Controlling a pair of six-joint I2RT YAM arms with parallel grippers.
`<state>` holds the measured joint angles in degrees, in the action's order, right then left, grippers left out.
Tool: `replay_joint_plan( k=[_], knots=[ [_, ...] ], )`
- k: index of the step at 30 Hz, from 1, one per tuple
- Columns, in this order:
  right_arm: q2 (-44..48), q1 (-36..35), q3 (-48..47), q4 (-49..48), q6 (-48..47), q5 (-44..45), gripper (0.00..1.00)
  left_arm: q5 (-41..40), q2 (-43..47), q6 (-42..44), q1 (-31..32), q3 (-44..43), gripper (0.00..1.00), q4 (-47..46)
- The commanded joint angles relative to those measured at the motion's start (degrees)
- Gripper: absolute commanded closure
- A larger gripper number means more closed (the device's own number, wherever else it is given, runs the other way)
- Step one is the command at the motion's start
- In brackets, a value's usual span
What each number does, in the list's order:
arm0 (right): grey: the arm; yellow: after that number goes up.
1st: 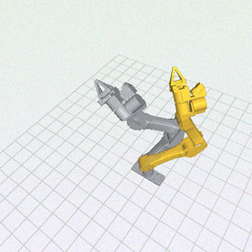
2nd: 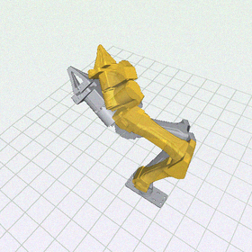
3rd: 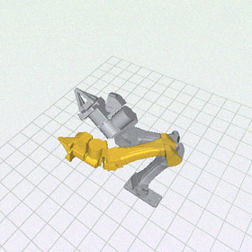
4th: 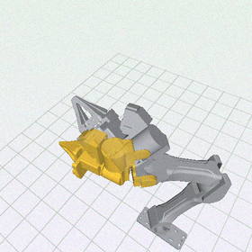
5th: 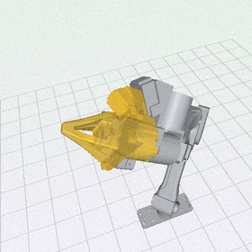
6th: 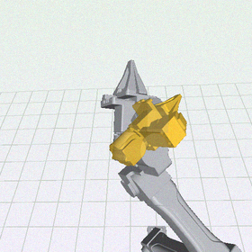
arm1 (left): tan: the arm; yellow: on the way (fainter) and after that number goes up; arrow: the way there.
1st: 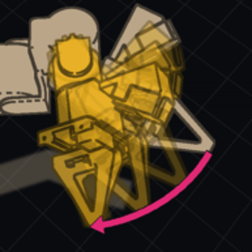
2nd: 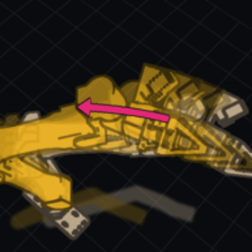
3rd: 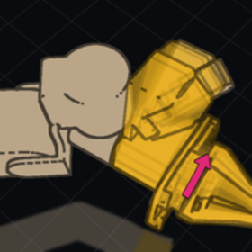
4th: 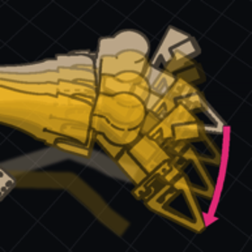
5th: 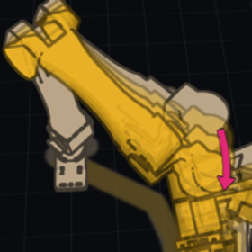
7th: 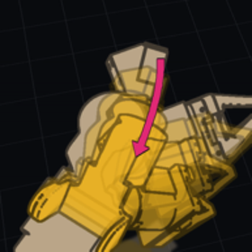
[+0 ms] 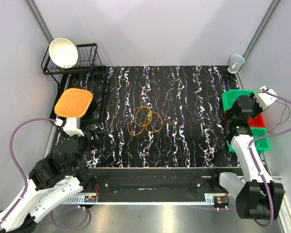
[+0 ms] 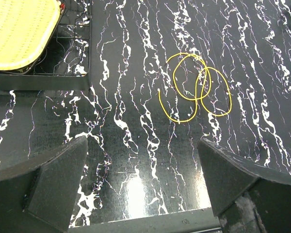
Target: Untangle the cables
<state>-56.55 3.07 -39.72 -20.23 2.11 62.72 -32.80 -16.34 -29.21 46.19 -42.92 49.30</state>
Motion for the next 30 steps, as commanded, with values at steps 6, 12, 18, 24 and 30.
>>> replay_joint_plan(
  k=[6,12,18,24,30],
  knots=[
    [-0.31,0.27,3.33,-6.14,0.0,-0.5,1.0,-0.69,-1.33,-0.41,0.3,-0.33,0.01,-1.93],
    [-2.51,0.53,5.89,-7.98,1.32,0.65,1.0,-0.78,-0.01,-0.5,0.21,-0.15,0.01,-1.93],
    [-1.46,0.62,6.41,-8.95,1.67,-0.4,1.0,-0.95,0.78,-0.58,0.48,-0.15,0.01,-1.84],
    [2.15,0.62,8.17,0.25,12.01,-0.67,1.0,-0.87,0.78,-0.58,0.48,-0.15,0.01,-1.93],
    [5.14,0.53,7.64,10.99,22.66,-7.17,1.0,-0.95,1.13,-0.58,0.47,-0.15,0.01,-1.84]
  ],
)
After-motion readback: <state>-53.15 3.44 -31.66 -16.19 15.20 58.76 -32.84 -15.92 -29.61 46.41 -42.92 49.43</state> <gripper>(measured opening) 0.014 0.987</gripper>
